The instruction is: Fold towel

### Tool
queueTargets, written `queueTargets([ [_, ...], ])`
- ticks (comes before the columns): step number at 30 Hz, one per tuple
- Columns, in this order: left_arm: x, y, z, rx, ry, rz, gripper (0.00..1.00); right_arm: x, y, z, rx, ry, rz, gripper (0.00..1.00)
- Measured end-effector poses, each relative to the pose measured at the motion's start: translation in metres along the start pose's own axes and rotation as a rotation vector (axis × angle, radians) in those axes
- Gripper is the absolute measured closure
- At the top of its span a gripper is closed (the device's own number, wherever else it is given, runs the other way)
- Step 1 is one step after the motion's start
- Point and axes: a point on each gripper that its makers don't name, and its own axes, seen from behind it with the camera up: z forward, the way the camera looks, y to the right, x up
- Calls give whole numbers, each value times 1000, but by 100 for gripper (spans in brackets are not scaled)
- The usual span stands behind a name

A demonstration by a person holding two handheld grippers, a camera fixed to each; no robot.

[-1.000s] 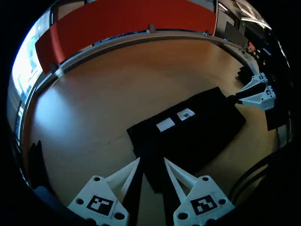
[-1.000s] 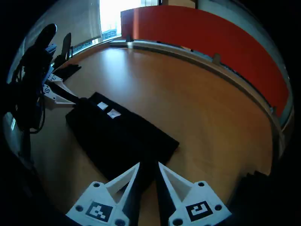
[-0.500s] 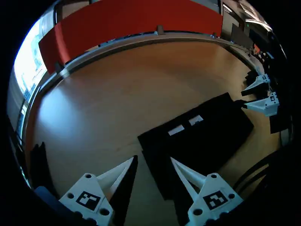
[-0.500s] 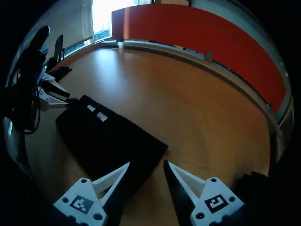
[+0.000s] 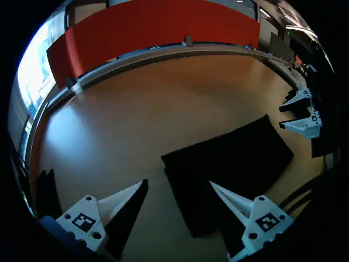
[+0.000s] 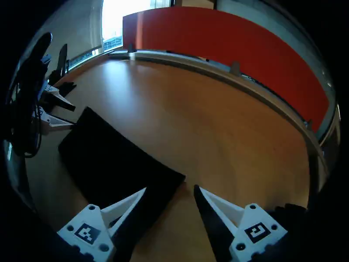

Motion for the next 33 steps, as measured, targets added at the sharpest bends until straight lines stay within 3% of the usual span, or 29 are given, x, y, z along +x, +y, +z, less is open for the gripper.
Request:
queueTargets([
  [3, -1, -1, -2, 3, 0, 4, 2, -1, -2, -3, 3, 4, -2, 10],
  [17, -16, 7, -17, -6, -2, -7, 2, -17, -16, -24, 7, 6, -9, 10],
  [33, -48, 24, -50, -9, 4, -14, 2, -41, -43, -55, 11, 17, 15, 10],
])
